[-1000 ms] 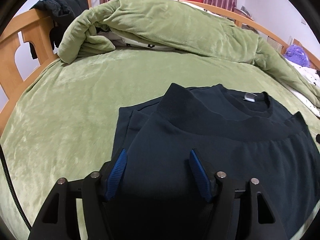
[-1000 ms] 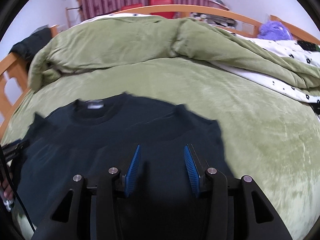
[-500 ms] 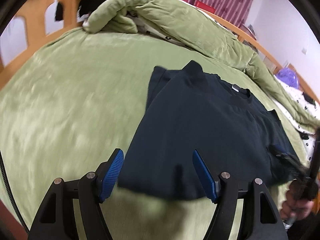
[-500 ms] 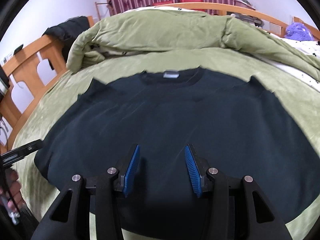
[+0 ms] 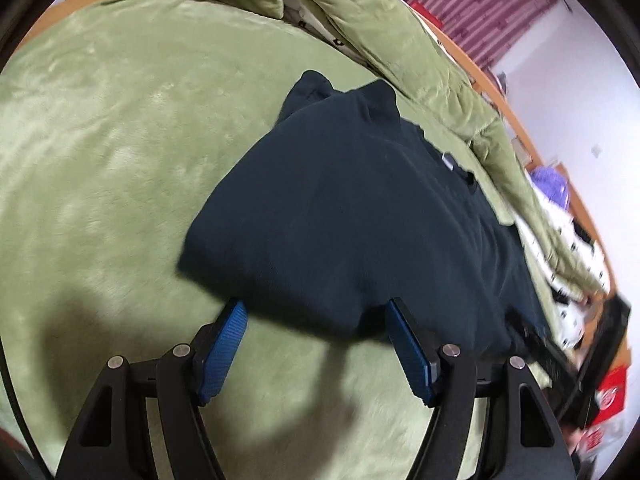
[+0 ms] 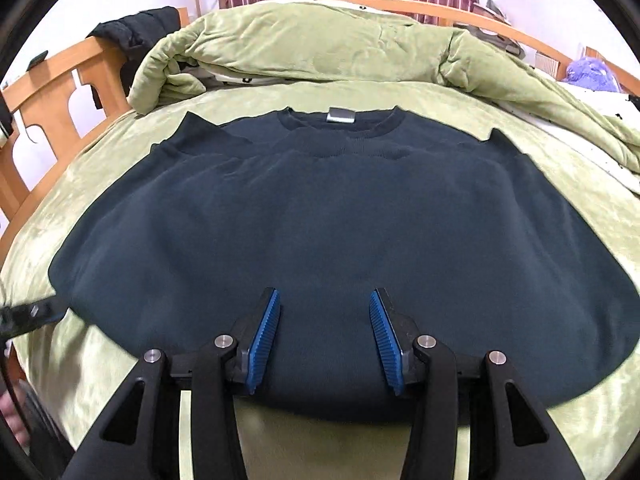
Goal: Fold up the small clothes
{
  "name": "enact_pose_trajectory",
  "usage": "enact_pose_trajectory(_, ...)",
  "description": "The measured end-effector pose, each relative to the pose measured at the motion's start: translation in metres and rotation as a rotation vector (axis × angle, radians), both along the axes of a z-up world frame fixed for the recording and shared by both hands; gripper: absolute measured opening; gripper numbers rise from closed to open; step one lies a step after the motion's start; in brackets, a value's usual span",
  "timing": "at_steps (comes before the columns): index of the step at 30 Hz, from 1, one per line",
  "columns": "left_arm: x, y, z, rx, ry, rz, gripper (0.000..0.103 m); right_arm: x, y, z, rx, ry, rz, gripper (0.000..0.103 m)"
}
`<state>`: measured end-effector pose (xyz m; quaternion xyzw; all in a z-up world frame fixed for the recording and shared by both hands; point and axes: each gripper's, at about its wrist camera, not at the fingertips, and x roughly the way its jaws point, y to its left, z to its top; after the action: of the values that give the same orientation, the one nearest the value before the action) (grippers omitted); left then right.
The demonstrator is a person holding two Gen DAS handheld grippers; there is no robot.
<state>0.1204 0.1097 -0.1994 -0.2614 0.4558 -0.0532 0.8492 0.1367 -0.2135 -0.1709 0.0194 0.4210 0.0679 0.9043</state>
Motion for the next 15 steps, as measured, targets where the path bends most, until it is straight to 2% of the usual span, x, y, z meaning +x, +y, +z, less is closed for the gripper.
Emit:
enact_pose_trajectory(3, 0.012, 0.001, -0.004, -0.033, -0.005, 0.026, 0.068, -0.011, -0.019, 0.009, -0.008, -0.010, -0.016, 0.046)
enact_pose_trajectory(6, 0.024, -0.002, -0.005, -0.029, -0.002, 0.065, 0.064, -0.015, -0.038, 0.012, -0.017, -0.007, -0.042, 0.046)
enact_pose_trajectory(7, 0.027, -0.004, -0.005, -0.016, -0.001, 0.075, 0.054, -0.016, -0.045, 0.013, -0.015, -0.005, -0.053, 0.046)
enact_pose_trajectory(9, 0.031, -0.008, -0.002, 0.011, -0.002, 0.086, 0.043, -0.018, -0.059, 0.014, -0.008, -0.003, -0.077, 0.046)
enact_pose_trajectory(10, 0.031, -0.010, 0.002, 0.022, -0.008, 0.093, 0.028, -0.018, -0.065, 0.015, -0.005, -0.002, -0.088, 0.046)
enact_pose_trajectory(11, 0.033, -0.014, 0.009, 0.040, -0.021, 0.100, 0.022, -0.018, -0.072, 0.015, -0.002, -0.001, -0.099, 0.046)
enact_pose_trajectory(15, 0.033, -0.034, 0.051, 0.105, -0.132, 0.091, 0.017, -0.021, -0.098, 0.020, 0.019, -0.004, -0.135, 0.046)
